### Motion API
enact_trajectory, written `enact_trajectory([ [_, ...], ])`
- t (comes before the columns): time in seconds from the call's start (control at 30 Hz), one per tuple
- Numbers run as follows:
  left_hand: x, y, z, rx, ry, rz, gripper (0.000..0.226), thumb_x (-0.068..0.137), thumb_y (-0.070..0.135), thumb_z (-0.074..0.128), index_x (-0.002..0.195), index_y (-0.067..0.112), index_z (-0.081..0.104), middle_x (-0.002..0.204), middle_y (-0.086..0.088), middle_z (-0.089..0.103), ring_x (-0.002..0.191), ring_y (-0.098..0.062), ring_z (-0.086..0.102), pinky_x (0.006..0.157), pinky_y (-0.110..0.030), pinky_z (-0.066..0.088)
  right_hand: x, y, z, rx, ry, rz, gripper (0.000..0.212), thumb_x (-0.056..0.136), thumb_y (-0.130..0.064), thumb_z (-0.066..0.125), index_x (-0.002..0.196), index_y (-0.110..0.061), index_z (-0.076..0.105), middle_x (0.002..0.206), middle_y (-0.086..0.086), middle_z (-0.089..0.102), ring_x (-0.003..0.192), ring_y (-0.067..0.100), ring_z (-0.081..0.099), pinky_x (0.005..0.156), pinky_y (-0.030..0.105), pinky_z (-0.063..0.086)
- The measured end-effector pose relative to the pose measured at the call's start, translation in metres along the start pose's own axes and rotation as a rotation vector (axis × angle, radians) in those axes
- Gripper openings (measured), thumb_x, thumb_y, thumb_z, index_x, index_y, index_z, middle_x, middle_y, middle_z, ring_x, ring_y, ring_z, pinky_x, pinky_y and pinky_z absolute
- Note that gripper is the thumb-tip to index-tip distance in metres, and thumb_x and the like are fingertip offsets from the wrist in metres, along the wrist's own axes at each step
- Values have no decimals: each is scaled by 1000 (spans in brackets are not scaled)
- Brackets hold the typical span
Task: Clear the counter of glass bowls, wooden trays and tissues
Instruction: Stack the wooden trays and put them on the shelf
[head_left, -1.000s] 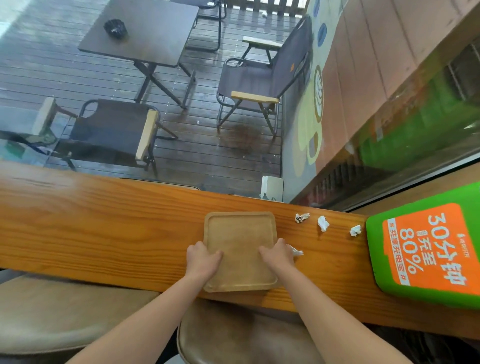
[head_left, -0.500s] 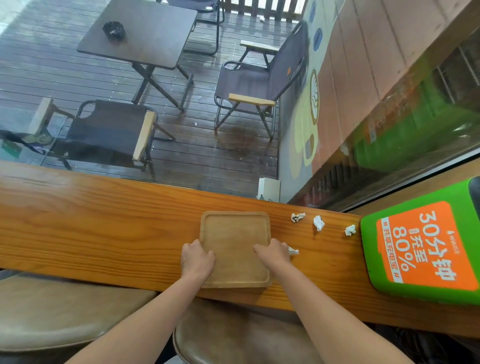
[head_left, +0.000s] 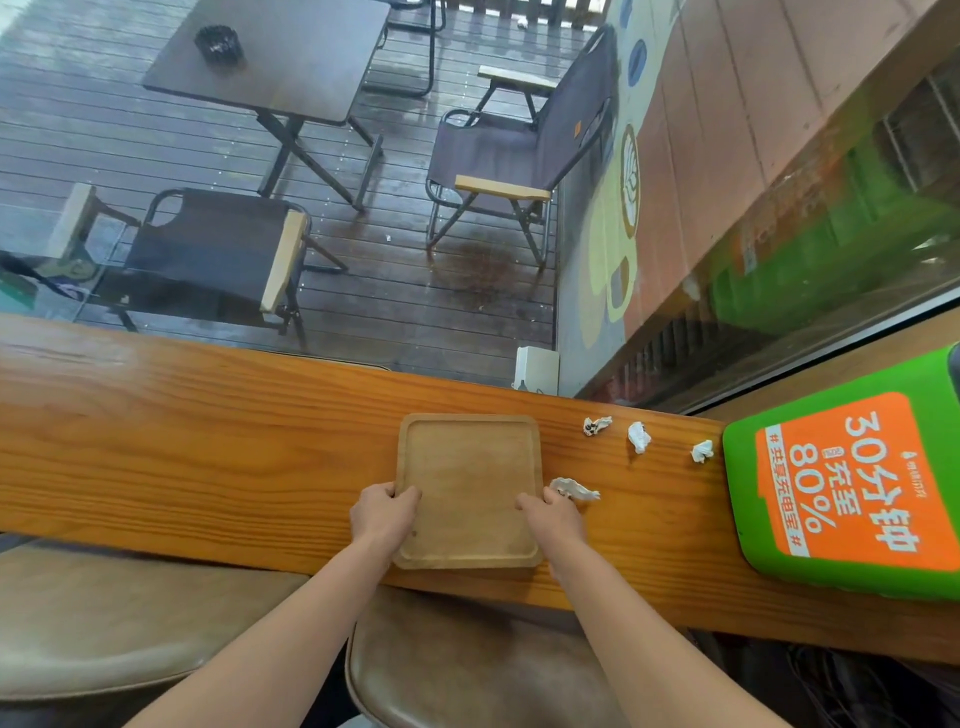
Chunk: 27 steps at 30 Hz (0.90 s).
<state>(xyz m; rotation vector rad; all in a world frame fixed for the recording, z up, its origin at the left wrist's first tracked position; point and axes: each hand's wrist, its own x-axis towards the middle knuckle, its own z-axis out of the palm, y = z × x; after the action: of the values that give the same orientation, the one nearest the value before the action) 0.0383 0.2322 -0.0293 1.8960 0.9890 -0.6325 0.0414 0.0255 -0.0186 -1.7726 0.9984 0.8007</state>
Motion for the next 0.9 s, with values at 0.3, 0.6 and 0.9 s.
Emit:
enact_trajectory([
  [0.3, 6, -3, -2, -187, -35, -117, 42, 97, 27, 58, 134, 8, 61, 131, -12, 64, 120, -32, 57, 105, -46, 47, 2, 3, 11, 197, 33, 42, 60, 94, -25, 57, 151, -15, 39, 153, 4, 42, 138, 28, 40, 112, 41, 35],
  [0.6, 21, -10, 0, -356, -89, -213, 62, 76, 47, 82, 120, 7, 66, 113, -12, 71, 106, -32, 64, 95, -48, 54, 10, -1, 6, 260, 88, 63, 70, 93, -33, 63, 153, -13, 31, 151, 10, 43, 137, 32, 42, 111, 45, 37],
  [0.9, 16, -19, -18, -405, -430, -239, 69, 77, 28, 83, 132, 2, 49, 119, -19, 67, 106, -36, 67, 92, -58, 54, 11, 21, 1, 331, -126, 186, 40, 84, -21, 78, 108, -10, 47, 112, 13, 64, 98, 29, 62, 88, 51, 53],
])
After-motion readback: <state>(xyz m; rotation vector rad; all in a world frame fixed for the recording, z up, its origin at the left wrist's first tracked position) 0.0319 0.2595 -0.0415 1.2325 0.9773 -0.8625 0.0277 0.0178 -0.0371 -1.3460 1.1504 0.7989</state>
